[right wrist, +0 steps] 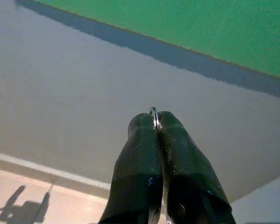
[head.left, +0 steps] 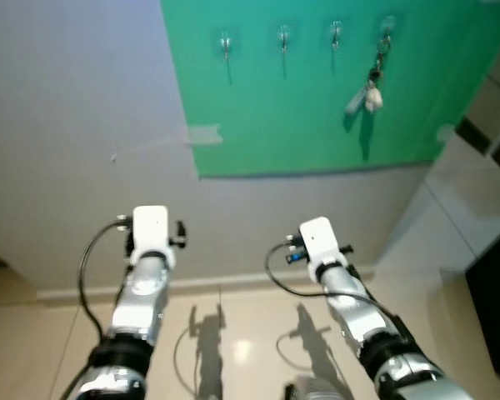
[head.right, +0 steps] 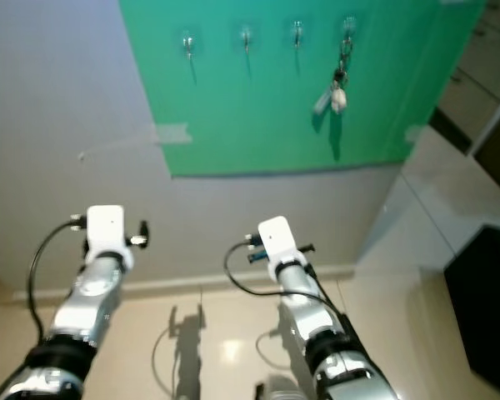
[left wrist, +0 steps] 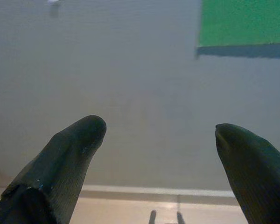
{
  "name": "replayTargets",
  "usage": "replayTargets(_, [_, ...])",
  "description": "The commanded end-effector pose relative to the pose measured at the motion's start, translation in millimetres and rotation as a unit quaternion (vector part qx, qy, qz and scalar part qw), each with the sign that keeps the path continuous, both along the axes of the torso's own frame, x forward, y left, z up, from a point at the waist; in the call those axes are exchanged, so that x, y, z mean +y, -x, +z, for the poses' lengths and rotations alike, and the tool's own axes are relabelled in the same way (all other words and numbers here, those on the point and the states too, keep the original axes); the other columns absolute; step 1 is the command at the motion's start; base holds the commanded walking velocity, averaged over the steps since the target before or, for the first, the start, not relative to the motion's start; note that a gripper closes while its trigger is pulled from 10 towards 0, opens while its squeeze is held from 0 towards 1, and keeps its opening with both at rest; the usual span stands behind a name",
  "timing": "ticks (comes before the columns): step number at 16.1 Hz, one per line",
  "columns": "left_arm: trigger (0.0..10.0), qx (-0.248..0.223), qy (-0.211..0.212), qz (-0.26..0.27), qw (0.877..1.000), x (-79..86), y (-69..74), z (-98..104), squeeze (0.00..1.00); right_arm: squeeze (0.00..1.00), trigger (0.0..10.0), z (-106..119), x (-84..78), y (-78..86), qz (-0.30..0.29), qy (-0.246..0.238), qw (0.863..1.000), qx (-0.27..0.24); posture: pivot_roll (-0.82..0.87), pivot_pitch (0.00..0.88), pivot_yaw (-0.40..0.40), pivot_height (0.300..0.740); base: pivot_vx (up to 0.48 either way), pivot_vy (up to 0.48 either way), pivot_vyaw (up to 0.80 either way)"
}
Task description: Hang keys on a hook
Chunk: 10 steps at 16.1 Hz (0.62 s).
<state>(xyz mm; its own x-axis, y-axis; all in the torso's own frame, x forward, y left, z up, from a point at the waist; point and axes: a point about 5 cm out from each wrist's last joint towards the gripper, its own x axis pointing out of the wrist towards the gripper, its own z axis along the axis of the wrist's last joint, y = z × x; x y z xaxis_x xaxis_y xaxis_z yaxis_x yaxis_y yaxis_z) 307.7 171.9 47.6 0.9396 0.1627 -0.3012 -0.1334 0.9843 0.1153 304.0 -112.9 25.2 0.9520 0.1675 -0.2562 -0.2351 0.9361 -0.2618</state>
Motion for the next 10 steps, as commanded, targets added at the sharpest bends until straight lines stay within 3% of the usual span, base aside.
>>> replayTargets(1, [10.0, -0.001, -0.008, -0.005, 1.000, -0.9, -0.2, 0.1, 0.00, 0.21, 0.0, 3.0, -1.7, -2.5, -0.005, -0.003, 1.000, -0.006, -0.10, 0.000, 0.030, 0.713, 0.480, 0.000, 0.00])
replayTargets(4, [10.0, 0.004, -0.015, -0.010, 1.000, -1.8, 0.1, -1.5, 0.00, 0.19, 0.0, 0.6, -0.5, -2.4, -0.006, 0.007, 1.000, 0.005, -0.10, 0.000, 0.029, 0.713, 0.452, 0.000, 0.00])
replayTargets(5, [10.0, 0.005, -0.018, -0.012, 1.000, -2.1, -0.2, -1.8, 0.00, 0.16, 10.0, -0.2, 0.2, -2.3, -0.001, 0.006, 1.000, 0.010, -0.10, 0.000, 0.029, 0.713, 0.412, -0.240, 0.00])
replayTargets(6, [10.0, 0.005, -0.018, -0.013, 1.000, -2.4, -0.4, -1.6, 0.00, 0.16, 10.0, -0.5, -0.1, -2.2, -0.002, 0.007, 1.000, 0.010, -0.10, 0.000, 0.029, 0.713, 0.412, -0.240, 0.00])
replayTargets(7, [10.0, 0.000, -0.009, -0.009, 1.000, -3.3, 0.0, -1.0, 0.00, 0.00, 10.0, -2.4, -2.0, -1.5, -0.007, 0.014, 1.000, 0.015, -0.10, 0.000, 0.028, 0.713, 0.412, 0.000, 0.00])
replayTargets(10, [10.0, 0.002, -0.015, -0.005, 1.000, -1.7, 0.8, -0.2, 0.00, 0.00, 10.0, 2.5, -3.7, -4.5, -0.007, 0.030, 1.000, 0.001, -0.10, 0.000, 0.027, 0.713, 0.000, 0.000, 0.00])
